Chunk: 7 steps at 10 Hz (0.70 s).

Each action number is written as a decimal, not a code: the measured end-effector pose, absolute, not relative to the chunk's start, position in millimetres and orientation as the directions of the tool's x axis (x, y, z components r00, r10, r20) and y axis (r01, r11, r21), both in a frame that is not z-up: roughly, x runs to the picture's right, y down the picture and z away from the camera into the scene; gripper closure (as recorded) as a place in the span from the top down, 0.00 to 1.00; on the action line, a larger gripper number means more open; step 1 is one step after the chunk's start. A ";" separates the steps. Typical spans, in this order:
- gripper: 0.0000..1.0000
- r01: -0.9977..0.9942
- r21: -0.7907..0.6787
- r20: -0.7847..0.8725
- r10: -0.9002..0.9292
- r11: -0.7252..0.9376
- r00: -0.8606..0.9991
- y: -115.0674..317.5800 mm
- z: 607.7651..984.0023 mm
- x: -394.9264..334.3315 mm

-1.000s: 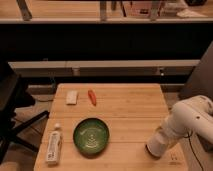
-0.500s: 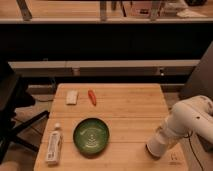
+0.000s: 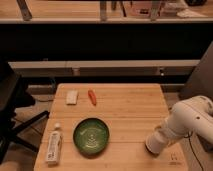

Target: Place the ceramic cup over the eraser

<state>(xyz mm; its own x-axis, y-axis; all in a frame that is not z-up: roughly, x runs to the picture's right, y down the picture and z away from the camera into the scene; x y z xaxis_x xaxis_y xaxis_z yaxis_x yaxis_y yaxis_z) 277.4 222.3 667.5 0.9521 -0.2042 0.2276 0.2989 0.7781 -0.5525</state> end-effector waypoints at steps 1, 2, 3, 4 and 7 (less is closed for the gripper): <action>0.66 0.295 -0.550 0.226 -0.201 0.781 0.953 222.0 667.0 277.3; 0.75 0.291 -0.548 0.225 -0.198 0.784 0.954 222.4 666.4 277.1; 0.77 0.291 -0.548 0.224 -0.197 0.784 0.954 222.3 665.7 277.4; 0.74 0.294 -0.549 0.228 -0.199 0.782 0.953 222.5 665.8 276.6; 0.46 0.295 -0.554 0.228 -0.199 0.779 0.953 224.9 664.8 278.4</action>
<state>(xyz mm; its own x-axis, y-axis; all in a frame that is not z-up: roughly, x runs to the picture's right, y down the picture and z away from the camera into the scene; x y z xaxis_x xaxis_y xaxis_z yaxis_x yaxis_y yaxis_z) 278.4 224.9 664.8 0.9531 -0.1986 0.2283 0.2949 0.7786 -0.5538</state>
